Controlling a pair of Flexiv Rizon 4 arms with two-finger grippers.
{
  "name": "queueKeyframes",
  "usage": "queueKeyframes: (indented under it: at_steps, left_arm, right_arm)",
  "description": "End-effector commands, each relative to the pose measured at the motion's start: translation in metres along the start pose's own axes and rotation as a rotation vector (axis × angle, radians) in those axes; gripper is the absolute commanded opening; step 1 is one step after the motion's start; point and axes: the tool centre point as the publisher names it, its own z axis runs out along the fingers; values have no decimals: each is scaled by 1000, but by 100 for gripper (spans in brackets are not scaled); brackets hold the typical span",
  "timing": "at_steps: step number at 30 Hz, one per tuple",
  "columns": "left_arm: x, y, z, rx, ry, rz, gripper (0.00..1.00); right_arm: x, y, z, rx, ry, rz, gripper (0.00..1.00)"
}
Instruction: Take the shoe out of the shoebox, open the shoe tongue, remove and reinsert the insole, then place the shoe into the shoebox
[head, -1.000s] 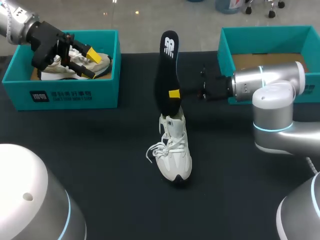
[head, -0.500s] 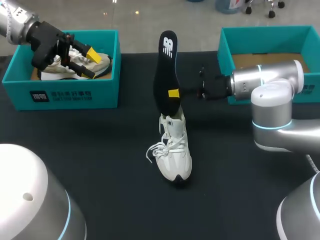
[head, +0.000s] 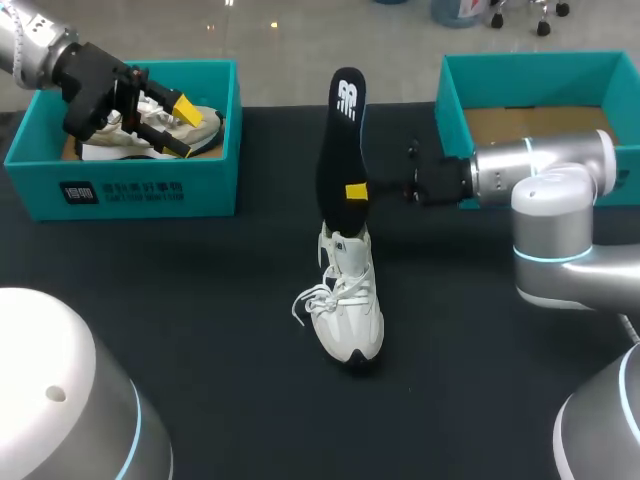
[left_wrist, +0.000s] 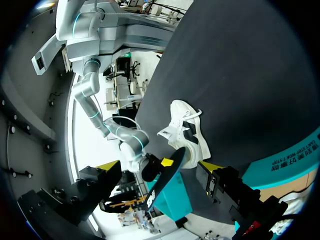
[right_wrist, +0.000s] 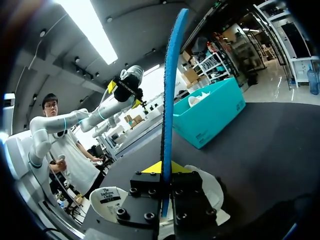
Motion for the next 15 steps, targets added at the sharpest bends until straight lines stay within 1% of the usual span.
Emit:
queueKeyframes:
  at_steps: [1, 2, 15]
  left_arm:
    - [0, 0, -1, 2, 3, 1, 100]
    - [0, 0, -1, 2, 3, 1, 100]
    - [0, 0, -1, 2, 3, 1, 100]
  right_arm:
    - [0, -1, 0, 23, -7, 0, 0]
    - [0, -1, -1, 32, -18, -3, 0]
    - [-1, -3, 0, 26, -9, -12, 0]
